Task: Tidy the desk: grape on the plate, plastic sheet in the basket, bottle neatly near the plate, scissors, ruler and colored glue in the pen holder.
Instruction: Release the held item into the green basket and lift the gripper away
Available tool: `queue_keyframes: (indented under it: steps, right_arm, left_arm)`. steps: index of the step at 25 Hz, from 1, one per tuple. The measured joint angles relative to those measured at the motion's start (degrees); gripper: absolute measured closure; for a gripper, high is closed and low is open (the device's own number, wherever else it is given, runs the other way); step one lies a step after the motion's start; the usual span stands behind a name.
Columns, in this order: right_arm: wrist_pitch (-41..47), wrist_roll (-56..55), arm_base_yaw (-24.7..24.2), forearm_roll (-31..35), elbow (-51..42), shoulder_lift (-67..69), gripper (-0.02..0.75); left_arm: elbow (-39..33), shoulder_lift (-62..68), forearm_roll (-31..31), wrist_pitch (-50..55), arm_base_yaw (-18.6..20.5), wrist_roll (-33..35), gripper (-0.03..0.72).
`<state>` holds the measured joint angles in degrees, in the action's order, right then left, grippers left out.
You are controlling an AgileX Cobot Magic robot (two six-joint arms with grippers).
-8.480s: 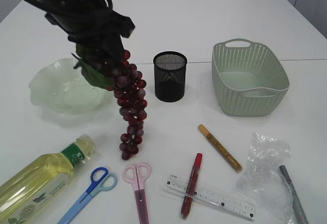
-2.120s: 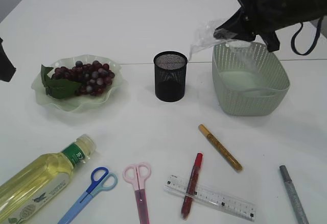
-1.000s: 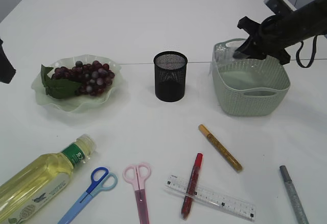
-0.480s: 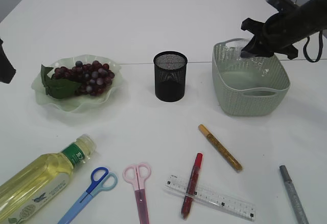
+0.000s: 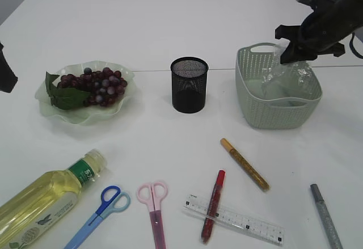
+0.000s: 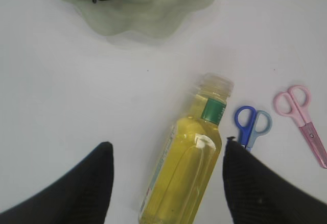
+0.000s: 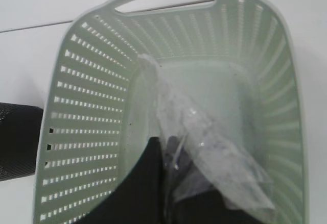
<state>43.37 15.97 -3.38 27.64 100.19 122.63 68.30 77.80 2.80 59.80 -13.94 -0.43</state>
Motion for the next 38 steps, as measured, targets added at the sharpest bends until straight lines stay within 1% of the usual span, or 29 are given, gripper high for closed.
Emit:
queue_keyframes:
  steps: [5,7,8,9,11,14,16,20,25,28,36,38]
  right_arm:
    - [0.9,0.1,0.4,-0.8,0.0,0.0,0.745]
    - [1.0,0.1,0.7,-0.8,0.0,0.0,0.700]
    - [1.0,0.1,0.9,-0.8,0.0,0.0,0.665]
    - [1.0,0.1,1.0,-0.8,0.0,0.1,0.612]
    - [1.6,0.1,1.2,-0.6,0.0,0.1,0.474]
    - [2.7,0.1,1.3,-0.1,0.0,0.1,0.294]
    - [3.2,0.1,1.3,1.0,0.0,0.0,0.241]
    - [4.0,0.1,1.3,1.7,0.1,-2.0,0.214]
    - [6.8,0.1,1.3,1.2,0.2,-7.4,0.213]
    - [6.7,0.0,1.3,-0.1,0.3,-9.1,0.213]
    - [6.2,-1.8,1.4,-0.5,0.3,-3.4,0.210]
    - [6.2,-1.8,1.4,-0.5,0.3,-1.9,0.171]
  left_arm:
    - [0.0,0.0,0.0,0.0,0.0,0.0,0.201]
    - [0.0,0.0,0.0,-0.1,0.0,0.0,0.201]
    - [0.0,0.0,0.0,-0.1,0.0,0.0,0.201]
    - [0.0,0.0,0.0,-0.2,0.0,0.0,0.201]
    - [0.0,0.0,0.0,-0.2,0.0,0.0,0.201]
    - [0.0,0.0,0.0,-0.2,0.0,0.0,0.201]
    - [0.0,0.0,0.0,-0.2,0.0,0.0,0.201]
    - [0.0,0.0,0.0,-0.2,0.0,0.0,0.201]
    - [0.0,0.0,0.0,-0.4,0.0,0.0,0.201]
    - [0.0,0.0,0.0,-0.4,0.0,0.0,0.201]
    - [0.0,0.0,0.0,-0.2,0.0,0.0,0.201]
    - [0.0,0.0,0.0,-0.1,0.0,0.0,0.201]
